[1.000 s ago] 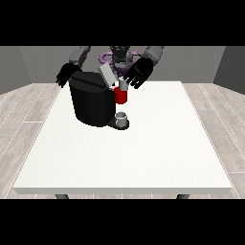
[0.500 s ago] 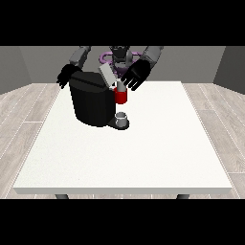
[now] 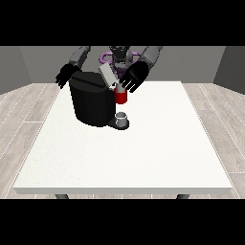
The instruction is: Insert the coffee pod into the coffee machine and close the lid
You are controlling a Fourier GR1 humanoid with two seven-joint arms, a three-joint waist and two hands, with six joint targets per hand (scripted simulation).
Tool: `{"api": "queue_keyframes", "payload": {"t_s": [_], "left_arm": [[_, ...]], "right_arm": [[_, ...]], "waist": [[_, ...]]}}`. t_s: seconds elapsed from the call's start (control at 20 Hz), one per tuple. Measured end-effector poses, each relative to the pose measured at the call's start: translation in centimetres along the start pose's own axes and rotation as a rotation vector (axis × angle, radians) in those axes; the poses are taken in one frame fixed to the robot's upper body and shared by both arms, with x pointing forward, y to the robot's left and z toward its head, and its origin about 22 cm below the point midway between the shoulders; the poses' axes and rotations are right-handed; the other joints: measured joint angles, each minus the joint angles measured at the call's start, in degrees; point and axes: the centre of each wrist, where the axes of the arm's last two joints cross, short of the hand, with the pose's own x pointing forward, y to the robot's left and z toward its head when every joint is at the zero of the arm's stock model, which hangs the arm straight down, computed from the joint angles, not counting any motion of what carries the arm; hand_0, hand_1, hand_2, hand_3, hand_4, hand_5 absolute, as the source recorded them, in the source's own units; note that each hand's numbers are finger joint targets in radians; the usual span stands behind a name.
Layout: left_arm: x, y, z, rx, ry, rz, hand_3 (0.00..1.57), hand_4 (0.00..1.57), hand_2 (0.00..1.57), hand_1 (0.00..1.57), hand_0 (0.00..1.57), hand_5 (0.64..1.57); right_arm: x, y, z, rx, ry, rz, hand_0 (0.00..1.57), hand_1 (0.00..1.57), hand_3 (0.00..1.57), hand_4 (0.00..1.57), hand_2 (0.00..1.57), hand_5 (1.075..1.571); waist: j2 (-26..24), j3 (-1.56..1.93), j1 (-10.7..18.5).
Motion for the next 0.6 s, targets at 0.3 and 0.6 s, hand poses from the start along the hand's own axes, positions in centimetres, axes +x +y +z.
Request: {"api": "queue_keyframes", "payload": {"t_s": [0.3,0.6], "left_arm": [[-0.03,-0.19,-0.01,-0.016,0.001,0.008,1.14,0.47,1.24,1.20,1.20,1.571],[-0.52,-0.12,0.14,-0.030,0.013,0.003,1.00,0.46,1.17,1.13,1.13,1.571]], "right_arm": [[0.14,-0.74,-0.25,-0.013,0.001,0.008,0.00,0.00,0.00,0.40,0.00,1.571],[0.38,-0.46,-0.08,-0.007,-0.001,0.002,0.00,0.00,0.00,0.44,0.00,1.571]], "waist": [[0.2,0.02,0.5],[-0.1,0.01,0.2]]}}
